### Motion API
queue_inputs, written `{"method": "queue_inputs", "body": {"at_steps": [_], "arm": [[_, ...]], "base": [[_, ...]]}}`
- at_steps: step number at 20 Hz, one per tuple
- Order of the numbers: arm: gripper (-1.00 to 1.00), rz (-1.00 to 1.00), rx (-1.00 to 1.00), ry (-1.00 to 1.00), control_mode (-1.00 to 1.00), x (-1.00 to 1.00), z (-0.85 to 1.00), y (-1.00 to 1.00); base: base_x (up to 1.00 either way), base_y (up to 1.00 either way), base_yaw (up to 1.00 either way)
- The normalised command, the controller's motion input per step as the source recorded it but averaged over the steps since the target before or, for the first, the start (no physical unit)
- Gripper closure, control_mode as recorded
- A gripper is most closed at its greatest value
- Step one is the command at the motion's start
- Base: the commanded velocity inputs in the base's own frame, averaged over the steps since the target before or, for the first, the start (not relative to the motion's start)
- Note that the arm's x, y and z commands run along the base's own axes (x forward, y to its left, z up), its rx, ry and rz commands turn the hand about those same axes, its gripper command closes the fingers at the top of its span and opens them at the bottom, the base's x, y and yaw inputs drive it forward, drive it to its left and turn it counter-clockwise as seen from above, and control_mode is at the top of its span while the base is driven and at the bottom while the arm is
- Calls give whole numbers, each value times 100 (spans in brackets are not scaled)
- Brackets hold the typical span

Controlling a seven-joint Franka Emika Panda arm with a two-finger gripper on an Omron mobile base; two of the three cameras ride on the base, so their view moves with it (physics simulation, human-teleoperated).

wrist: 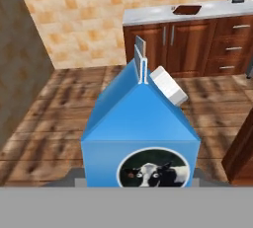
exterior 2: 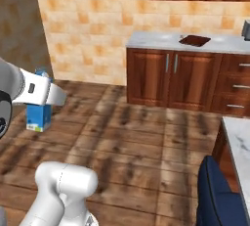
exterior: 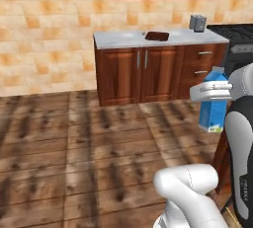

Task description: Take out the milk from the fridge and place it on the tray on the counter. Then take the sugar cube near the tray and place it in the tray.

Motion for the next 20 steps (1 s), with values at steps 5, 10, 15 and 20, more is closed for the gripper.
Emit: {"method": "queue_inputs", "body": {"at_steps": [5, 10, 15, 20], "arm": [[100, 0, 0, 0, 100, 0, 0, 0], [100, 0, 0, 0, 100, 0, 0, 0], [100, 0, 0, 0, 100, 0, 0, 0], [100, 0, 0, 0, 100, 0, 0, 0]], "base": [[100, -7, -26], [100, 0, -25], [100, 0, -21], [100, -4, -21]]}}
